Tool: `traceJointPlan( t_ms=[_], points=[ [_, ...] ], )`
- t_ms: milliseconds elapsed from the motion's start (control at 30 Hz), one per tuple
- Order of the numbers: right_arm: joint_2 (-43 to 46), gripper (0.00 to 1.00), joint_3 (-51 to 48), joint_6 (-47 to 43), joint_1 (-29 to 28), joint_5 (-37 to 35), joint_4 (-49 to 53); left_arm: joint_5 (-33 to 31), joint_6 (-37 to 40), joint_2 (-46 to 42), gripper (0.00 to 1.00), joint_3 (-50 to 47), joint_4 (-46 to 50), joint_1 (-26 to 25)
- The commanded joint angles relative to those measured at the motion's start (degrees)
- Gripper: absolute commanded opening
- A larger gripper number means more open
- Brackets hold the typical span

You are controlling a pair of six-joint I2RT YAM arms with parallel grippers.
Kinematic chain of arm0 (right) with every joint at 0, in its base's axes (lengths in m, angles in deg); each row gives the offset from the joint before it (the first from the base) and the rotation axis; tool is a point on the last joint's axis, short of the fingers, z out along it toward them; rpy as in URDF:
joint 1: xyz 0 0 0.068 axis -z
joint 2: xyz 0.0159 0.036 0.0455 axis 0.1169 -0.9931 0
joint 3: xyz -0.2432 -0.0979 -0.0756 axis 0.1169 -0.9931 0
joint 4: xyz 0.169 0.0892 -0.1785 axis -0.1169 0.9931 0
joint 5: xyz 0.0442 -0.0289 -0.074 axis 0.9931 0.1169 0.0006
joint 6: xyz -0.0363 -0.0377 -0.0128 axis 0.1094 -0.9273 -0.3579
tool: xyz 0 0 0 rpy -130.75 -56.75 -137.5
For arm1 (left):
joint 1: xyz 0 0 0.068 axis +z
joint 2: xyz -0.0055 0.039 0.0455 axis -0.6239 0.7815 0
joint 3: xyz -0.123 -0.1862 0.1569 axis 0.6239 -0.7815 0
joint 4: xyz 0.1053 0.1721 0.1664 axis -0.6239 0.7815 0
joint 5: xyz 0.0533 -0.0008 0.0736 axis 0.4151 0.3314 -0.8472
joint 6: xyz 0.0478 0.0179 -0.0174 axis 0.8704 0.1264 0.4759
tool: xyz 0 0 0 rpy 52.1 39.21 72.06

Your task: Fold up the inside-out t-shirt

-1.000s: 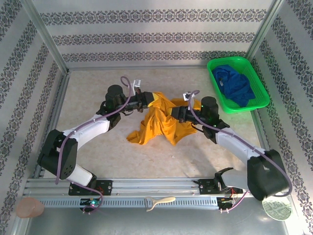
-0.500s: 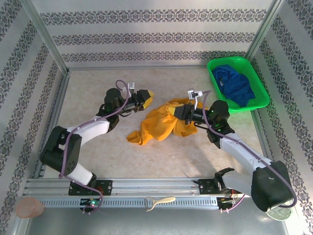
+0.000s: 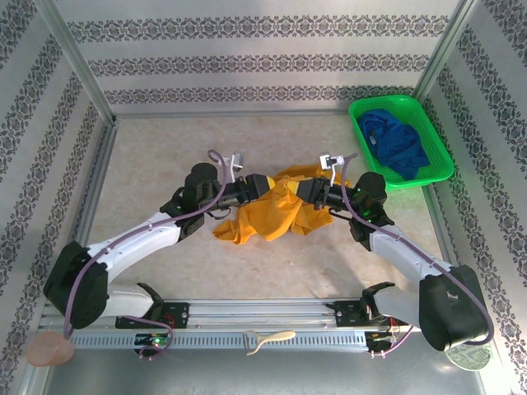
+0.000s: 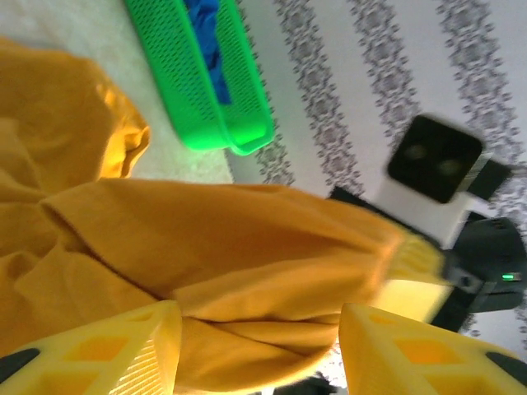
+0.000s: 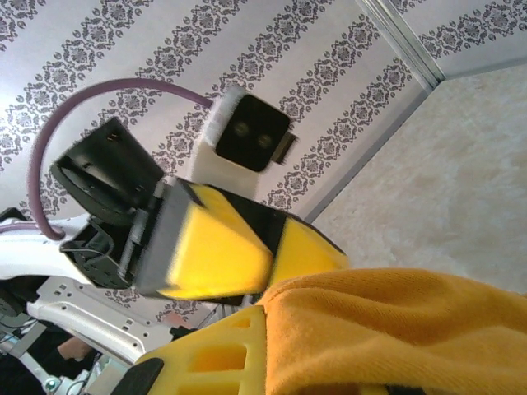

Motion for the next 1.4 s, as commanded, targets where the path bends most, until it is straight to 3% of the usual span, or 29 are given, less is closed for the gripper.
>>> traceJointPlan(
  t_ms=[0,367,633,1033,1067,1267,1367],
  points=[
    [0.0,0.0,-1.1,0.8,0.6,0.3,-3.6,-1.3,3.5,2.0,0.5,2.4,1.5,-1.0],
    [0.1,0.0,-1.6,1.2,0.6,0.0,-3.9,-0.8,5.0,4.7,0.47,5.2,-0.3,-1.1],
    [-0.4,0.0,-1.4,1.2,0.8,-0.1,-4.1,1.0,2.3,6.9,0.37,4.5,-5.1,-1.4],
    [-0.3,0.0,-1.6,1.5,1.7,-0.1,-4.4,0.9,1.7,7.4,0.55,3.2,-7.7,-1.6],
    [-0.3,0.0,-1.7,1.6,1.7,-0.2,-4.4,1.0,1.6,7.6,0.53,3.4,-8.2,-1.6],
    [-0.5,0.0,-2.1,1.5,2.1,-0.6,-4.4,3.2,-0.8,9.1,0.0,3.5,-14.6,-1.9],
    [-0.9,0.0,-2.8,1.2,3.1,-1.0,-4.4,2.4,-0.9,7.5,0.0,3.3,-14.4,-1.9]
  ],
)
